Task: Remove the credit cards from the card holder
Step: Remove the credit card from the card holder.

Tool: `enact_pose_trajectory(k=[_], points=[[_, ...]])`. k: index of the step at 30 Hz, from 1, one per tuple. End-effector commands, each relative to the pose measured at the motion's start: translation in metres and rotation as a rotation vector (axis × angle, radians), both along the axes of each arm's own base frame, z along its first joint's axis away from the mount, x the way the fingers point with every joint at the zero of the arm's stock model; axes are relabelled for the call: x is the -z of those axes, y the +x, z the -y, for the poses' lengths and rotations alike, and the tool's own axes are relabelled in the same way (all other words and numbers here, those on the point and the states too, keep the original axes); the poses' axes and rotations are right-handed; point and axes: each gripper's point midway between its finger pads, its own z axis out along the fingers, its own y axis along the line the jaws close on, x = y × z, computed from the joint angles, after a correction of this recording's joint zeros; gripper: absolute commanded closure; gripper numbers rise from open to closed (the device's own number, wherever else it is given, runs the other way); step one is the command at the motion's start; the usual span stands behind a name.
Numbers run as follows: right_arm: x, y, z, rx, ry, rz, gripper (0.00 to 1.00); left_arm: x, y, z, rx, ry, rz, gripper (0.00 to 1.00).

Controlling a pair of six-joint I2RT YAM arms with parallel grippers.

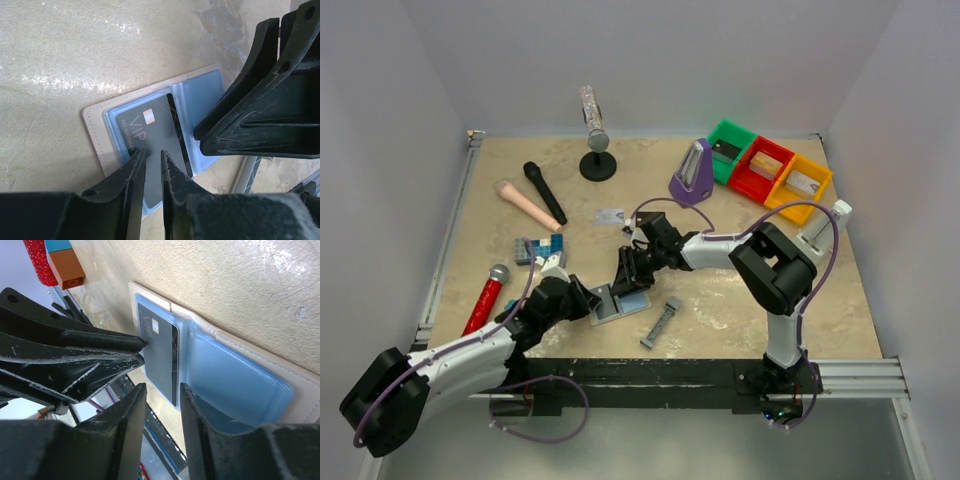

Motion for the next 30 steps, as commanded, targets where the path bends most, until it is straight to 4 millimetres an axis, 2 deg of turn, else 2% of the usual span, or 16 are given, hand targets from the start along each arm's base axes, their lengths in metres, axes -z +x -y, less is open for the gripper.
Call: enact_pose_trajectory(k=[1, 7, 9, 12, 14, 18, 22, 30], points=[[-0.016, 0.005, -0.002, 0.000, 0.020, 0.074, 0.58, 0.003, -0.004, -0.005, -0.011, 0.004, -0.011, 0.76], [-0.041, 0.009, 0.010, 0.017, -0.020, 0.173, 0.55, -0.016, 0.000, -0.001, -0.001, -0.019, 0.027, 0.65], [-0.050, 0.007, 0.010, -0.001, -0.027, 0.204, 0.56, -0.023, 0.001, 0.001, 0.003, -0.030, 0.040, 0.64], [-0.063, -0.001, 0.000, -0.062, -0.007, 0.238, 0.59, -0.023, 0.001, 0.000, 0.000, -0.029, 0.042, 0.65], [-0.064, -0.011, -0.009, -0.110, 0.006, 0.223, 0.62, -0.019, 0.000, -0.002, -0.009, -0.017, 0.030, 0.68], [-0.055, -0.021, -0.019, -0.144, 0.008, 0.190, 0.63, -0.007, -0.003, -0.007, -0.018, 0.011, -0.002, 0.80], [-0.044, -0.022, -0.022, -0.148, 0.007, 0.158, 0.62, 0.001, -0.006, -0.010, -0.020, 0.022, -0.015, 0.88], [-0.019, -0.025, -0.018, -0.141, -0.035, 0.111, 0.62, 0.009, -0.006, -0.010, -0.014, 0.044, -0.032, 0.94]])
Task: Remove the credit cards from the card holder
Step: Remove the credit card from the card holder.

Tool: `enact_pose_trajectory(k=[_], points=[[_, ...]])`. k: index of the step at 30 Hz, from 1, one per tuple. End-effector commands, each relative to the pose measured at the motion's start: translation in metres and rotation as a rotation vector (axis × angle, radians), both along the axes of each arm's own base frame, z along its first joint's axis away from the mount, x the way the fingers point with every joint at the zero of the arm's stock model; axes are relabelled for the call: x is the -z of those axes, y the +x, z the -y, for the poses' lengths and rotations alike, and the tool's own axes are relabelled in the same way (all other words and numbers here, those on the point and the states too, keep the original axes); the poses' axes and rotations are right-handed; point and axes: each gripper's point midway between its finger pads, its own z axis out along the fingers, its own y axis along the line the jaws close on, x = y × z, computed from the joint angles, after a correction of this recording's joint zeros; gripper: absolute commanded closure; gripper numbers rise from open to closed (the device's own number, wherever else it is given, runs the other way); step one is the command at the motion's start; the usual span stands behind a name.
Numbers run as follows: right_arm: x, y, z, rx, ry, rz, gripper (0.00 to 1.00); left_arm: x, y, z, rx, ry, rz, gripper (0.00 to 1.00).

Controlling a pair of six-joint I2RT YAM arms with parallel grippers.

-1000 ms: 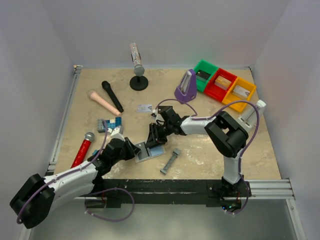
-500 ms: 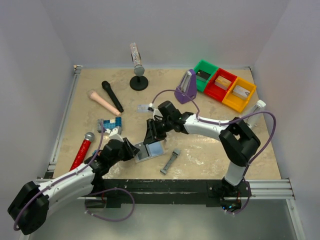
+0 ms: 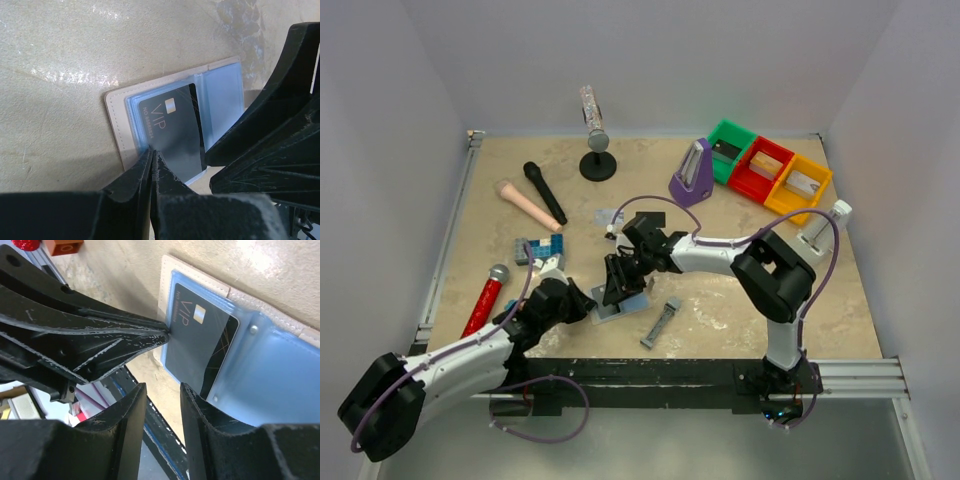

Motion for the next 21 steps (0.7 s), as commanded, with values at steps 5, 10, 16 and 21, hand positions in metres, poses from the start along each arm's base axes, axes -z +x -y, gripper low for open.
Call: enact_pose_trajectory(k=[5, 10, 16, 21], points=[[0.006, 0.007, 0.007, 0.031, -0.019, 0.005, 0.61, 0.005, 0.002, -0.003, -0.013, 0.025, -0.004, 0.95], [0.015, 0.016, 0.017, 0.073, -0.051, 0.006, 0.59, 0.007, 0.003, -0.004, -0.014, 0.034, -0.006, 0.96], [0.018, 0.019, 0.021, 0.085, -0.056, 0.008, 0.57, 0.008, 0.003, -0.004, -0.013, 0.039, -0.008, 0.96], [0.017, 0.020, 0.019, 0.084, -0.046, 0.007, 0.57, 0.008, 0.004, -0.004, -0.012, 0.044, -0.009, 0.96]])
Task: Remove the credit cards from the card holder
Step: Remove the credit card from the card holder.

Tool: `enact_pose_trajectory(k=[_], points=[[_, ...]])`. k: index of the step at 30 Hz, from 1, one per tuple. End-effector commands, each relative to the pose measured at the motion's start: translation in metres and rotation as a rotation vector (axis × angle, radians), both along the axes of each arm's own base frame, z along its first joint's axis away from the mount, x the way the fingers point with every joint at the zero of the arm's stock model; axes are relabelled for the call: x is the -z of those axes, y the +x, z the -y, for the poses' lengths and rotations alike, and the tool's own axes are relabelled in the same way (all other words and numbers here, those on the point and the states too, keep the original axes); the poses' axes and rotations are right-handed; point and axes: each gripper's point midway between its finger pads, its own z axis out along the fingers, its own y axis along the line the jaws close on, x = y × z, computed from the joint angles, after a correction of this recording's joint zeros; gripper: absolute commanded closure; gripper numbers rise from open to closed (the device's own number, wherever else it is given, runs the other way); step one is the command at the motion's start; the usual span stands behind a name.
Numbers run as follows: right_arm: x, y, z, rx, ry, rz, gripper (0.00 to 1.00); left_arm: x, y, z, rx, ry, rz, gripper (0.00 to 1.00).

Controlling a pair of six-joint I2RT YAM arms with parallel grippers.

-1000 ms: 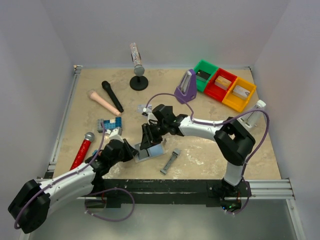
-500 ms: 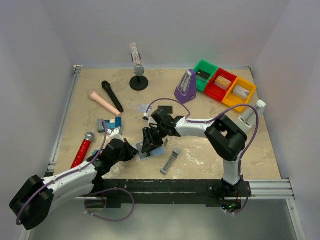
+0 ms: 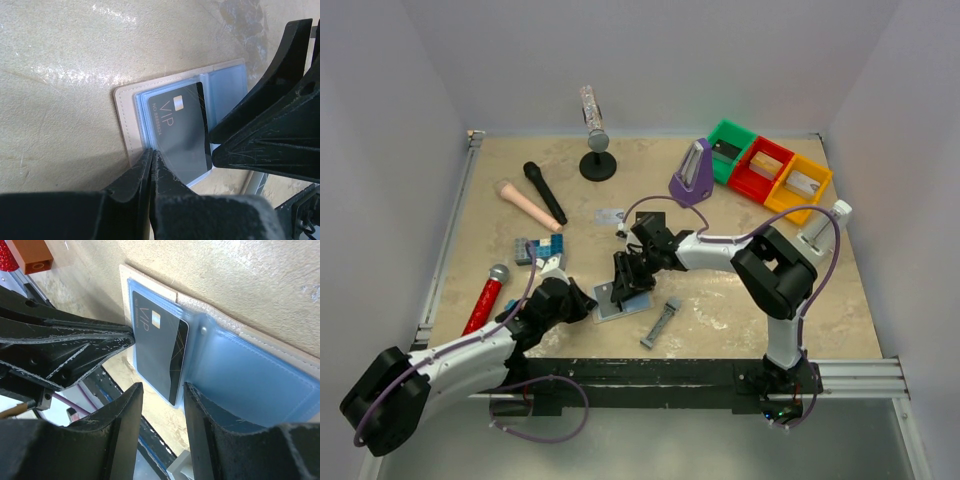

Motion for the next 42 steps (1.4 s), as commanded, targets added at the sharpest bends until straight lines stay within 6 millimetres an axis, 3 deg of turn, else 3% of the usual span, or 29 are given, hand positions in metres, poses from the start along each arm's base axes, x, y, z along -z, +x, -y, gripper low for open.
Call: enact_pose_trajectory(k=[1, 26, 42], points=[[-0.003, 0.003, -0.001, 0.007, 0.018, 0.021, 0.57, 0.004, 0.002, -0.004, -0.009, 0.035, -0.003, 0.97], [-0.041, 0.008, -0.016, 0.038, 0.260, 0.040, 0.61, 0.017, -0.003, -0.005, -0.002, 0.044, -0.032, 1.00], [-0.048, 0.001, -0.023, -0.008, 0.335, 0.009, 0.62, 0.016, -0.001, 0.002, 0.013, 0.026, -0.030, 1.00]])
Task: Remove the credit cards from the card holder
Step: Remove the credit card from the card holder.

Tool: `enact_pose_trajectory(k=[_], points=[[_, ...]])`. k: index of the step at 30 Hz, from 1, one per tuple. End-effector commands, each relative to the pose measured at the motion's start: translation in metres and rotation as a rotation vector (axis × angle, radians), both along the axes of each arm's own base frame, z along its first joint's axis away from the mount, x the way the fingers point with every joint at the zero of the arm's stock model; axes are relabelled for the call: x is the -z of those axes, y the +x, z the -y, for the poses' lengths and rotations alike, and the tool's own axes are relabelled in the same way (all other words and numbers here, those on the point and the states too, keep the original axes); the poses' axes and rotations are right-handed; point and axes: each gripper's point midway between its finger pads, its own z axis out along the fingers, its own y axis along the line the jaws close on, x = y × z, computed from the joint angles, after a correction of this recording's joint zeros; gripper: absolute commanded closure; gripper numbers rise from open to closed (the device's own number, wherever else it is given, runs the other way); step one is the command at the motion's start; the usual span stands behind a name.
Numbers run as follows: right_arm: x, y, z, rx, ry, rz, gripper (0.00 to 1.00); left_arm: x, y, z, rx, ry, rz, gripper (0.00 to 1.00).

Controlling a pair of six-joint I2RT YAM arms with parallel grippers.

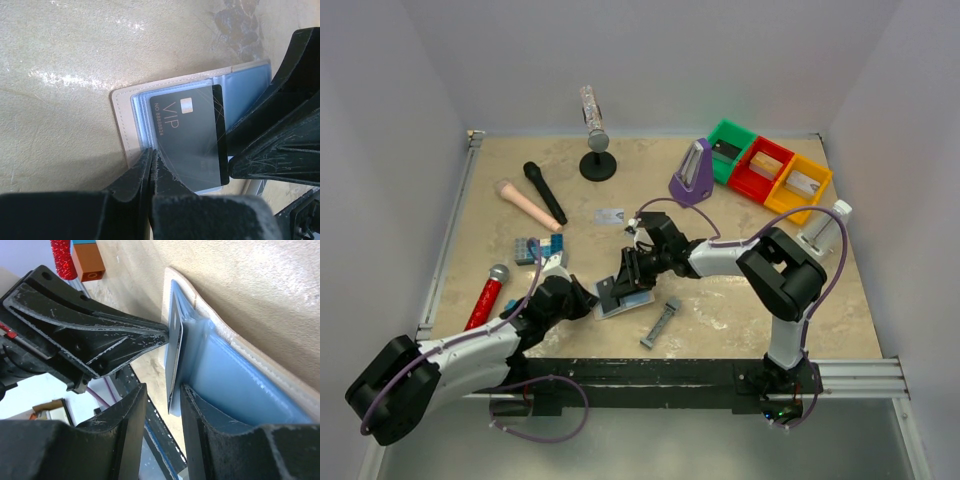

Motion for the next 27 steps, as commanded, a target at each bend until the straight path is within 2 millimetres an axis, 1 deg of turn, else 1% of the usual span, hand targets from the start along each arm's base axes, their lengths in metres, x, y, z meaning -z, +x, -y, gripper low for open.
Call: enact_pose_trajectory(k=[1, 11, 19, 22, 24, 27], points=[[-0.029, -0.002, -0.018, -0.053, 0.120, 0.041, 0.63, 0.013, -0.008, -0.003, 0.020, 0.027, -0.042, 1.00], [-0.019, -0.003, -0.017, -0.055, 0.069, 0.018, 0.63, 0.000, -0.005, 0.015, 0.071, -0.044, -0.013, 1.00], [-0.011, -0.001, -0.014, -0.031, 0.031, 0.008, 0.66, -0.008, -0.005, 0.018, 0.079, -0.073, 0.005, 1.00], [-0.012, 0.001, -0.015, -0.027, 0.028, 0.012, 0.69, -0.008, -0.006, 0.018, 0.082, -0.077, 0.008, 1.00], [-0.012, 0.000, -0.014, -0.028, 0.029, 0.010, 0.74, -0.007, -0.006, 0.017, 0.078, -0.075, 0.007, 1.00], [-0.012, -0.001, -0.013, -0.030, 0.028, 0.008, 0.77, -0.004, -0.006, 0.014, 0.066, -0.063, 0.002, 1.00]])
